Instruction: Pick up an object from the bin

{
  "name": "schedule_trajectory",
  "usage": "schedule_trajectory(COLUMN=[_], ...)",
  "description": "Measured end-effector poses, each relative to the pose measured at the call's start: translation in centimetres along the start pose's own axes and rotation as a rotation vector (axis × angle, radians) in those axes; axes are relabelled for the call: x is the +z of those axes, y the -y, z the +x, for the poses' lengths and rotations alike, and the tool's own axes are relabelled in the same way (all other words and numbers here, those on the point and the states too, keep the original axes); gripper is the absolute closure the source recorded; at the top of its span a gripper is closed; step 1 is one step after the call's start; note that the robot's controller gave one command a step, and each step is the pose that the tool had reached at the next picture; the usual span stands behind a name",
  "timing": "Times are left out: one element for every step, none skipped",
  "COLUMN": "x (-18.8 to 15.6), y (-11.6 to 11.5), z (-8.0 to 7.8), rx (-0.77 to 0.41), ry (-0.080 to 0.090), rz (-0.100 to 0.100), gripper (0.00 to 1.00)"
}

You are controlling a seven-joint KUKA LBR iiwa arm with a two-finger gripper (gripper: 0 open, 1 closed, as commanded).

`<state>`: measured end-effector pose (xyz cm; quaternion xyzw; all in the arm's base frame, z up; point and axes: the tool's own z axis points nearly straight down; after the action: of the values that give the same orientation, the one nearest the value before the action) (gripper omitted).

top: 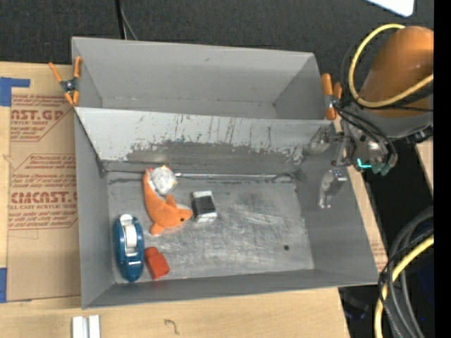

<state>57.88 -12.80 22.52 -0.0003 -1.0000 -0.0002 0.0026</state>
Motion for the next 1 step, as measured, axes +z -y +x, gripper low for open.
schedule_trajectory(x=[-0.44], y=[-0.05], z=[-0.16], rx=[-0.001], ry=[0.008], rz=[0.001], gripper=[0.00])
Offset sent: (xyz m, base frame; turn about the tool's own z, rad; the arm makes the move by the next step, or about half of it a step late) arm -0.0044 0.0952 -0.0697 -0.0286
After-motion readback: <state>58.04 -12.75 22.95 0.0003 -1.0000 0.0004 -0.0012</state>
